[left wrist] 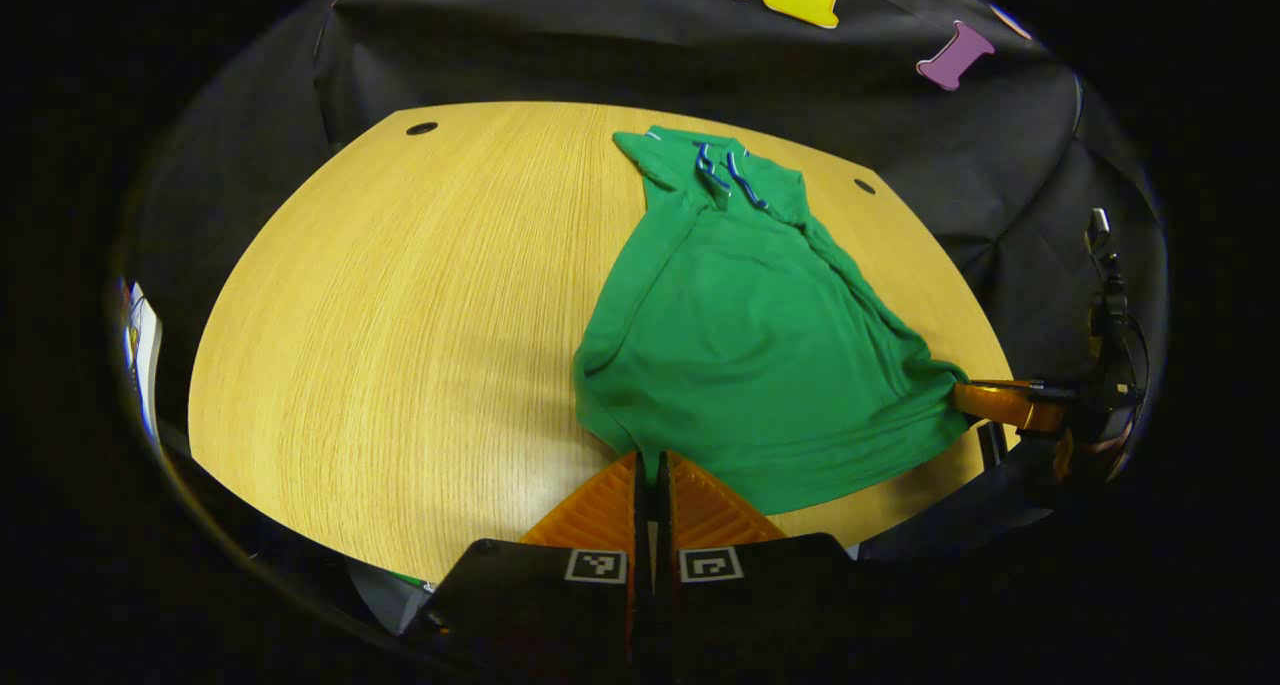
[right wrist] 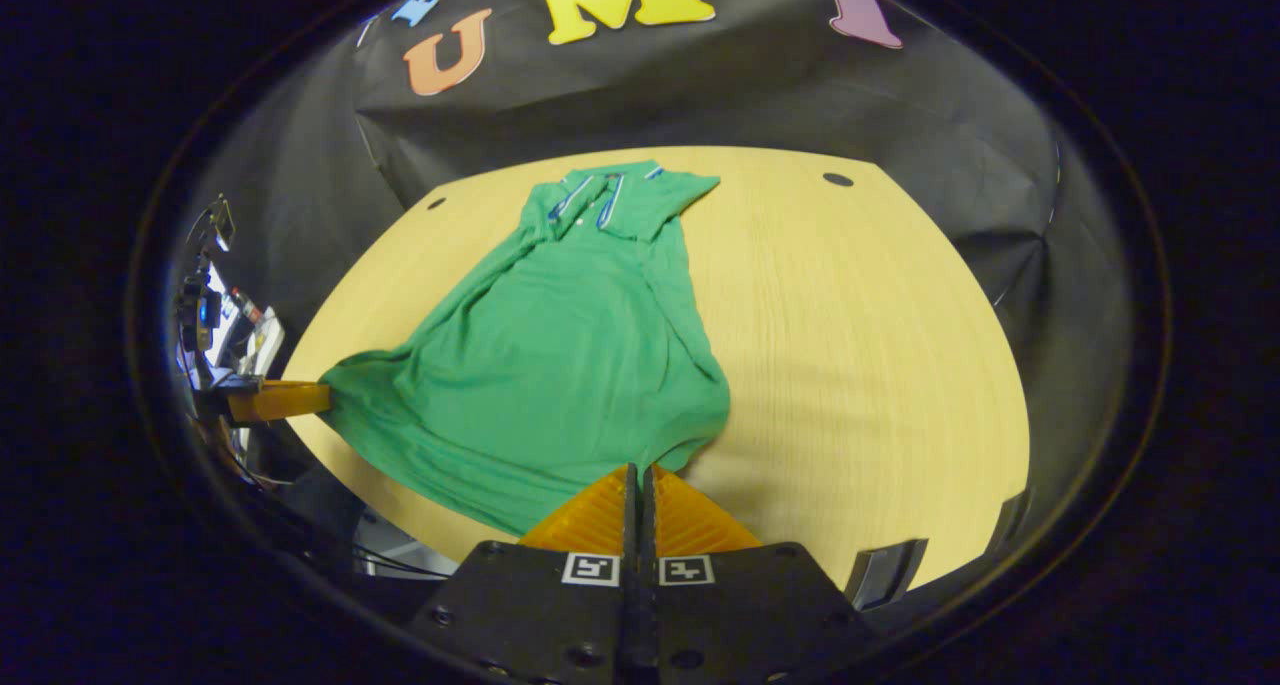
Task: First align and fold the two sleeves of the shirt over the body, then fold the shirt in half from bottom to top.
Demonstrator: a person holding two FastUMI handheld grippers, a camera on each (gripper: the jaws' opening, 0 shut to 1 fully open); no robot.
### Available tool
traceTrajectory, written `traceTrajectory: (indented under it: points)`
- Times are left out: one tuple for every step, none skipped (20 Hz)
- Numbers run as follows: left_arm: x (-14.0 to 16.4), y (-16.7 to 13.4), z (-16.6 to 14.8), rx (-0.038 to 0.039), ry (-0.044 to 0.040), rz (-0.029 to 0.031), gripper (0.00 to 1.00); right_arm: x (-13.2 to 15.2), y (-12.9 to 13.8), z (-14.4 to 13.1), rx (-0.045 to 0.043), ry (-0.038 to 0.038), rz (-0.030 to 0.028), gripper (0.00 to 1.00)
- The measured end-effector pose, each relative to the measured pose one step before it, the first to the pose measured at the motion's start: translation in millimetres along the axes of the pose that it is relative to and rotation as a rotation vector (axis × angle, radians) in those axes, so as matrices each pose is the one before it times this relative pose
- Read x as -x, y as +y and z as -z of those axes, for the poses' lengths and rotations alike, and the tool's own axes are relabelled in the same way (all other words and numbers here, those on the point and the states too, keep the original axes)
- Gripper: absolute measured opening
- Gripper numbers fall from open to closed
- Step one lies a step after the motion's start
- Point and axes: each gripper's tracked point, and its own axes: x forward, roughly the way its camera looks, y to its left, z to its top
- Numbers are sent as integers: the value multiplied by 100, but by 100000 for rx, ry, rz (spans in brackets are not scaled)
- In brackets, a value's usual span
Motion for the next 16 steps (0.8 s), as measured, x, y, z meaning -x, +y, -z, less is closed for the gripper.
traceTrajectory:
  points:
    - [111, -198, -1186, -322, -2211, 113, 7, 128, -148, -1083, -14, -1431, 885, 0]
    - [32, -218, -1177, -407, -1938, 239, 6, 118, 53, -1212, -177, -1749, -14, 0]
    - [-93, -223, -1111, -127, -1426, 90, 6, 174, 164, -1493, -319, -2020, -365, 0]
    - [-266, -236, -1069, -80, -1238, 111, 6, 97, 24, -1393, 138, -2096, -125, 0]
    - [-180, -367, -1200, 72, -1255, 245, 6, 79, 50, -1605, 149, -2229, -34, 0]
    - [-349, -309, -1461, -191, -1724, 484, 6, -23, -60, -1448, -241, -1624, 296, 0]
    - [-192, -268, -1252, -930, -1736, 341, 6, 16, 22, -1384, -777, -1948, -33, 0]
    - [-296, -33, -1356, -1156, -1951, 69, 6, 32, -9, -1485, -670, -2223, 128, 0]
    - [-377, -110, -1539, -826, -2088, 378, 6, -65, -77, -1571, -305, -2157, 124, 0]
    - [-270, 5, -1434, -743, -2149, 251, 7, -135, -100, -1510, 28, -2253, 155, 0]
    - [-400, -83, -1422, -266, -1965, 376, 7, -321, -128, -1538, 103, -1766, 100, 0]
    - [-601, 22, -1263, 201, -2080, 441, 6, -327, -64, -1230, -35, -1605, -71, 0]
    - [-455, -31, -1340, 272, -1501, 152, 6, -492, -174, -1356, -68, -1593, 200, 0]
    - [-561, 11, -988, 399, -1172, 42, 6, -615, -96, -1225, -266, -1425, -111, 0]
    - [-600, -8, -1112, 300, -1407, 34, 6, -572, 147, -1137, -482, -1500, -479, 0]
    - [-824, 42, -1084, 41, -1300, 5, 6, -558, 48, -957, 200, -839, -370, 0]
